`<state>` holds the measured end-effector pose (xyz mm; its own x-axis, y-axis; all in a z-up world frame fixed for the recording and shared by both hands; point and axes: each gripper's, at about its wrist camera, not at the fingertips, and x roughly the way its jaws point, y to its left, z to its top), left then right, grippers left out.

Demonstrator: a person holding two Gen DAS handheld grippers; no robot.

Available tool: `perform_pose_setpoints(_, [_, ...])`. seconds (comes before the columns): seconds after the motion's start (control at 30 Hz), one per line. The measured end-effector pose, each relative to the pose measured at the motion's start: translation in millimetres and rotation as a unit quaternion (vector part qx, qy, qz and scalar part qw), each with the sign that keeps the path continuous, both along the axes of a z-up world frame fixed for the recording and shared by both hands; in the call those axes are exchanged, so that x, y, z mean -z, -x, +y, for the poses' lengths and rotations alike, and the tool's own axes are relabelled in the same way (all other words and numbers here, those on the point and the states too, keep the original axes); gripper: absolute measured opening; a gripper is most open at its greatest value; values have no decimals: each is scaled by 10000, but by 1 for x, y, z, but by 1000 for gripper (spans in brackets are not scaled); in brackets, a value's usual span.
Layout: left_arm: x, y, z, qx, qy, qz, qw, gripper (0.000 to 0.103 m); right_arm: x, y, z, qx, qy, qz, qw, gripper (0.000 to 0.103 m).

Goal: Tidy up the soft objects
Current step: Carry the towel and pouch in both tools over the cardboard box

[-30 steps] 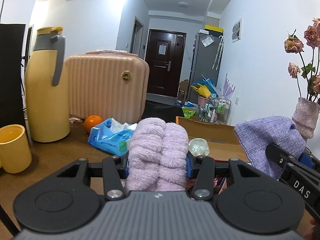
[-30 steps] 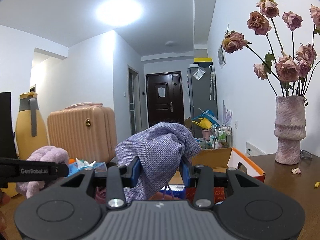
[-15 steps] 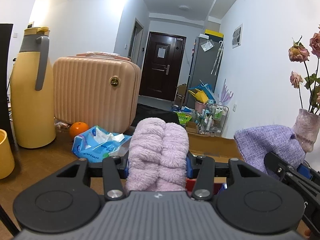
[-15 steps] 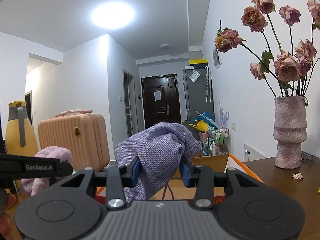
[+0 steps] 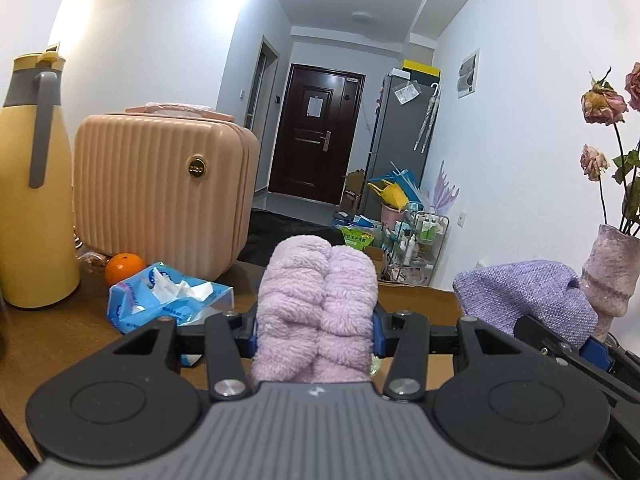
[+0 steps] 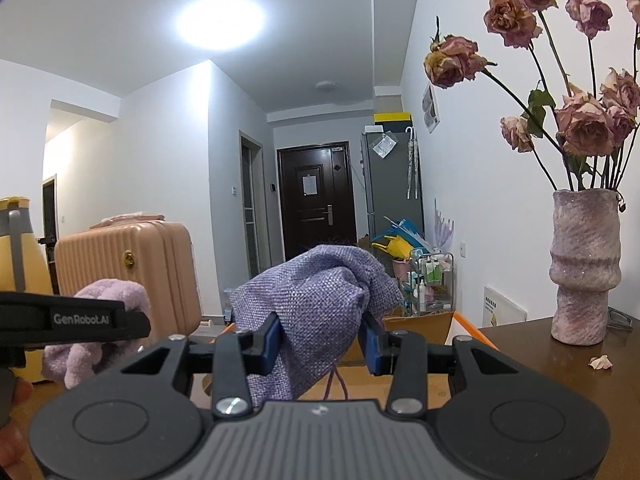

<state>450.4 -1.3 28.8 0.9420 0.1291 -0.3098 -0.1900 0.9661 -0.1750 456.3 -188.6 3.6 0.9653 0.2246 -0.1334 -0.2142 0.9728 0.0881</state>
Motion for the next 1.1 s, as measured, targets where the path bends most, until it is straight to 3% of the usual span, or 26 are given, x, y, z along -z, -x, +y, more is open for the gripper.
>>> perform_pose_setpoints(0.57, [6, -41, -10, 100, -59, 33, 9999, 48, 2, -56, -22, 172, -223, 260, 9993, 40])
perform_pose_setpoints(1.1, [10, -68, -15, 99, -198, 75, 9997, 48, 4, -78, -21, 346, -190, 340, 9986, 40])
